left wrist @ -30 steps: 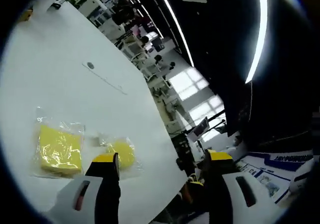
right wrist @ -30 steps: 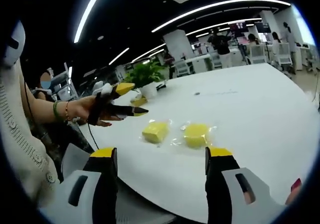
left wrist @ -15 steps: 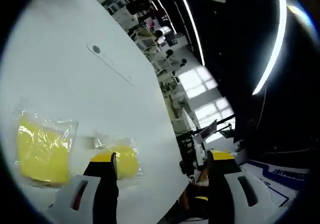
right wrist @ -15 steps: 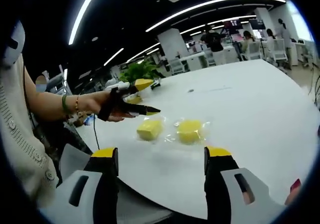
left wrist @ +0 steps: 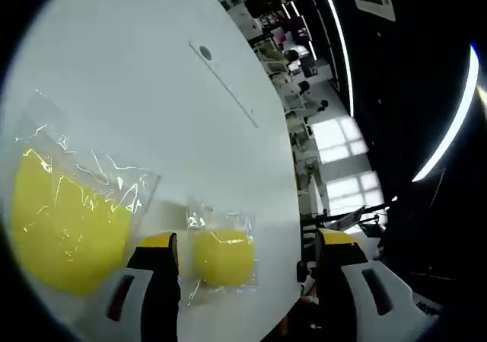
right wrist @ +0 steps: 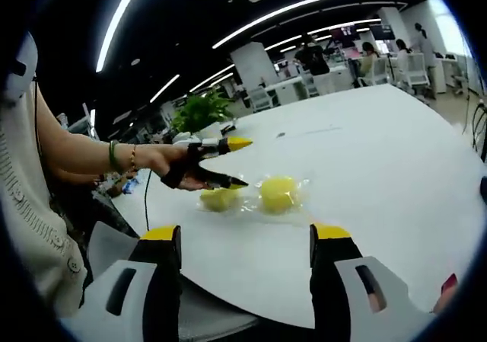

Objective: Compare the silicone blocks by pressing each to a similar depth, holding the contact briefly, and releasing to observe deformation and rebound differences across the visible hardness samples.

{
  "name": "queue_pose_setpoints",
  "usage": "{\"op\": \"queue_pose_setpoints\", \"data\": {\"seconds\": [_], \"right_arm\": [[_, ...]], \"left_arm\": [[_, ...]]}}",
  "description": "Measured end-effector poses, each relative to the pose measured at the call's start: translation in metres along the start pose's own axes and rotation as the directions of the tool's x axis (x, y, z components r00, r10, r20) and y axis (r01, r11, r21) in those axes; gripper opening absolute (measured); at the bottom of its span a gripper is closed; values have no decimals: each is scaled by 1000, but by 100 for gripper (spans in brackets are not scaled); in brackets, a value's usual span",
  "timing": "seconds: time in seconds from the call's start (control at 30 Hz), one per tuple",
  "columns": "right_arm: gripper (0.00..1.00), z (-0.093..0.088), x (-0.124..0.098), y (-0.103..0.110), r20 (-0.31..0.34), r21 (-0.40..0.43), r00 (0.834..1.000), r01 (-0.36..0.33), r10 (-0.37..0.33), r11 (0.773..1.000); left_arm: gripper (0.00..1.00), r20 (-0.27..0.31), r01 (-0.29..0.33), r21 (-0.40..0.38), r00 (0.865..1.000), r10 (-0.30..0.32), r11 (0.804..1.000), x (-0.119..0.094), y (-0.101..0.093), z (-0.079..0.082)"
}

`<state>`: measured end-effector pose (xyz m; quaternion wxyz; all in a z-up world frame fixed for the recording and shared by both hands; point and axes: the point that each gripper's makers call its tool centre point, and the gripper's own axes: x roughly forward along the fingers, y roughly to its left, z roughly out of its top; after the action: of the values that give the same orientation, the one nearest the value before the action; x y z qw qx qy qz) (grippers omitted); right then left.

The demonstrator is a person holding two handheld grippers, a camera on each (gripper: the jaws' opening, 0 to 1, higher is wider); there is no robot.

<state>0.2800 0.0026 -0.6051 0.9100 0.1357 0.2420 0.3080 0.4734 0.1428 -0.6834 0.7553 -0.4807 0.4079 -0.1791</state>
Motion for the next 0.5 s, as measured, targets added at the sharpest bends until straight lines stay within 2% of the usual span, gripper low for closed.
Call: {"op": "queue_pose_setpoints", "data": {"seconds": [0.03,0.07,0.2,0.37,0.5], "right_arm": [[63,0,0,-1,0,3,1000,2,-2,1000],[63,-1,-1,-2,-1,6,1000,5,-5,1000],[63,-3,-1,-4,-4,15,1000,13,-13,1000],[63,-5,-1,-6,-12,20,1000,20,-20,1000],[63,-8,-2,-8,-14,27,999,30,-30,999]], "left_arm": [[72,38,-1,-44,999,2,999,3,-1,5],[71,11,5,-58,1000,-4,998,6,-2,-1],[67,-25,-40,-15,999,40,999,18,4,-9],[66,-27,-65,-15,998,65,998,30,9,-9],[56,-44,-60,-9,997,60,998,39,11,-11]]}}
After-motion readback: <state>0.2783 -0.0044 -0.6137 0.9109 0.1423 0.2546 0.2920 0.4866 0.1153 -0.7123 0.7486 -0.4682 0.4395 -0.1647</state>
